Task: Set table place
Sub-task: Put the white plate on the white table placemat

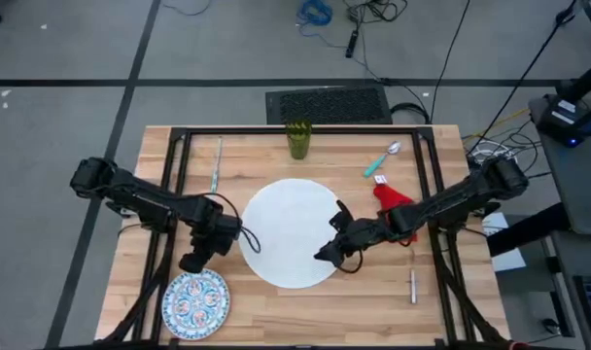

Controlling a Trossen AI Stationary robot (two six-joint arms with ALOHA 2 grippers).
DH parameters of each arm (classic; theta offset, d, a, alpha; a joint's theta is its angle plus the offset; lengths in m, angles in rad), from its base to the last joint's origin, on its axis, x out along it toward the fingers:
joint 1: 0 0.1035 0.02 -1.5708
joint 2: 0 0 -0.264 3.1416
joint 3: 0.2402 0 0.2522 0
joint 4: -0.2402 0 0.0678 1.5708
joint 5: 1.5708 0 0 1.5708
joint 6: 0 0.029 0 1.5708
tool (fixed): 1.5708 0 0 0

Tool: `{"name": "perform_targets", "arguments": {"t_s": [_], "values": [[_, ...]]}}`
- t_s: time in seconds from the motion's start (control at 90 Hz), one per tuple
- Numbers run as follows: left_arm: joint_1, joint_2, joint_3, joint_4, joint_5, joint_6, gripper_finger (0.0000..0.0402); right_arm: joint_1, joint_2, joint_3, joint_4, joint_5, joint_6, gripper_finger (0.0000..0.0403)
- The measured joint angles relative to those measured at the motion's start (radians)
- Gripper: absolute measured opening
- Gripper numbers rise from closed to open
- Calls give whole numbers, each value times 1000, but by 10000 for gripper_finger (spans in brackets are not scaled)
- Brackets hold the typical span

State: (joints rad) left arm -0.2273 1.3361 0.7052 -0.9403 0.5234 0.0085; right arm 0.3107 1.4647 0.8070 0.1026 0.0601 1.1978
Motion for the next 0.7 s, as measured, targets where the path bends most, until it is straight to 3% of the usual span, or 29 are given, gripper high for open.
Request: {"name": "perform_targets", "arguments": {"t_s": [0.389,0.7], "values": [[-53,6,0,123,-12,-29,178,6,0,0,-1,21,-39,196],[-55,124,0,128,1,-20,178,25,0,0,-1,23,-93,196]]}}
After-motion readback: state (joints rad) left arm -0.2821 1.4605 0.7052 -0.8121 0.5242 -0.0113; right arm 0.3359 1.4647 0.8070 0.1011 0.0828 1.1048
